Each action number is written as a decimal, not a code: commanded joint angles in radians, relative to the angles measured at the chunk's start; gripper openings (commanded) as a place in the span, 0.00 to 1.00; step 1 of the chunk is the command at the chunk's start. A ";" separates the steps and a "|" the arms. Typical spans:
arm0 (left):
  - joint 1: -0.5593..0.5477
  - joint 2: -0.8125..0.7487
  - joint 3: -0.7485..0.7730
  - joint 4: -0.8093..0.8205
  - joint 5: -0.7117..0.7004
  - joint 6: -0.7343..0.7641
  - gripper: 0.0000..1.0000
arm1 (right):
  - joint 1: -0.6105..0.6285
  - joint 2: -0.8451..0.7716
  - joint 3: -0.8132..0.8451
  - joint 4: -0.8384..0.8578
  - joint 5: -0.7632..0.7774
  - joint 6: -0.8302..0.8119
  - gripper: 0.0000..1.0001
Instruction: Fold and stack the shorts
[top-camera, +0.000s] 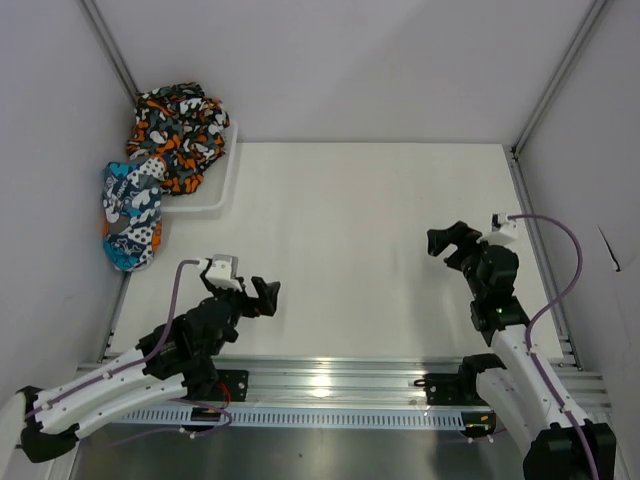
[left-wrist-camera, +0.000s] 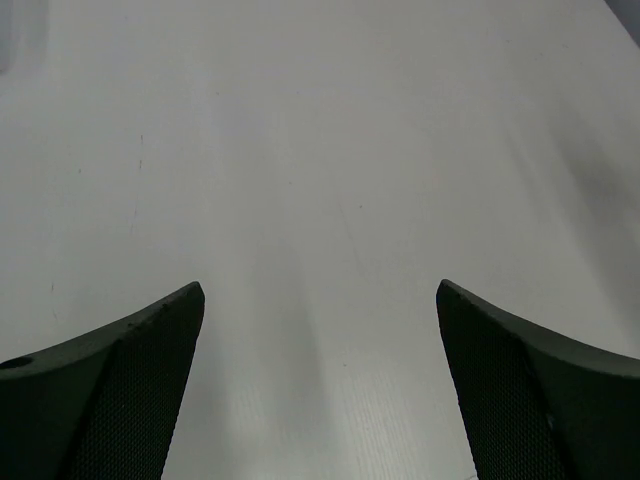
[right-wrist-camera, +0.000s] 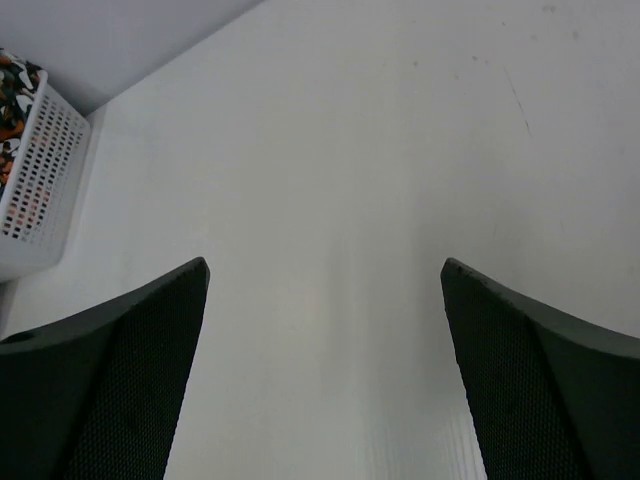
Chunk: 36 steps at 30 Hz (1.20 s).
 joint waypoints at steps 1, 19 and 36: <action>-0.001 0.038 0.003 0.033 -0.011 0.024 0.99 | 0.005 -0.082 -0.114 0.062 -0.006 0.059 0.99; 0.120 -0.042 0.125 -0.311 -0.264 -0.388 0.99 | 0.008 0.017 -0.159 0.050 0.122 0.165 0.99; 1.282 0.403 0.168 -0.093 0.629 -0.309 0.94 | 0.010 0.071 -0.152 0.063 0.114 0.143 1.00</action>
